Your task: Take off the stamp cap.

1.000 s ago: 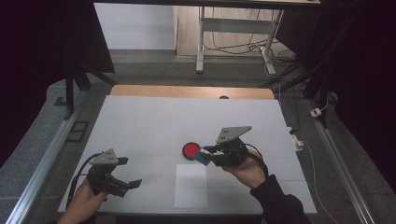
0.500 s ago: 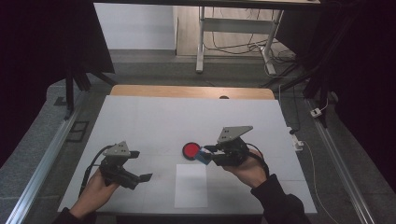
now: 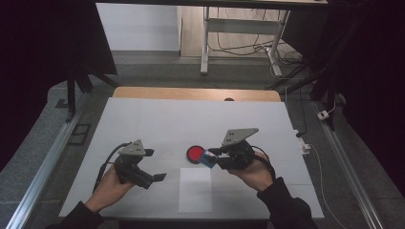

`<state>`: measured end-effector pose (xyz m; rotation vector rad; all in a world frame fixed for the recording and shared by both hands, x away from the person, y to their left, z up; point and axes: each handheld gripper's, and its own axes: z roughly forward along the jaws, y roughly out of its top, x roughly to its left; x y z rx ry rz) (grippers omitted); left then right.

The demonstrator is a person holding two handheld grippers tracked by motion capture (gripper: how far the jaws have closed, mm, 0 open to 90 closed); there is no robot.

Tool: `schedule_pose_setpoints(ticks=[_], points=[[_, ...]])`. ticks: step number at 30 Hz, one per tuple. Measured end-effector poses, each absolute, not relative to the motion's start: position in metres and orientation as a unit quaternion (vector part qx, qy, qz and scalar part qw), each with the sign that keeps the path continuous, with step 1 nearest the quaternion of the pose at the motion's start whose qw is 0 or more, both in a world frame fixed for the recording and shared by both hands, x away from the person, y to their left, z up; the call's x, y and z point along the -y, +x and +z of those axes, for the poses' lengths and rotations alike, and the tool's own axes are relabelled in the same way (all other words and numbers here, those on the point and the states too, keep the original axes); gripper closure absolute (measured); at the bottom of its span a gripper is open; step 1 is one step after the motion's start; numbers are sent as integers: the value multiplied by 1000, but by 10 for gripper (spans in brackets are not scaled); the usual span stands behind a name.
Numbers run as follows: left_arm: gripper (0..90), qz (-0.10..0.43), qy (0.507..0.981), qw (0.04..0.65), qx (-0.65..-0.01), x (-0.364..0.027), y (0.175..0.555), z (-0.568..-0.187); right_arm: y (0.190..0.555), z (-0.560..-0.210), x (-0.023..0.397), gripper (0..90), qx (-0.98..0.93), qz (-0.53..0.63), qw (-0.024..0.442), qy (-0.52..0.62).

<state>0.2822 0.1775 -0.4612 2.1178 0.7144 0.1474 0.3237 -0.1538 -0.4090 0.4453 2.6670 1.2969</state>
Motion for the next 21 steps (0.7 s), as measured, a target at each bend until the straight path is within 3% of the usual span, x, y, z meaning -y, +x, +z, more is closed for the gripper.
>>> schedule_pose_setpoints(ticks=[21], points=[[0,34,872,444,-206,-130,310,-455,320,-405,152,708,-887,439,61,132]])
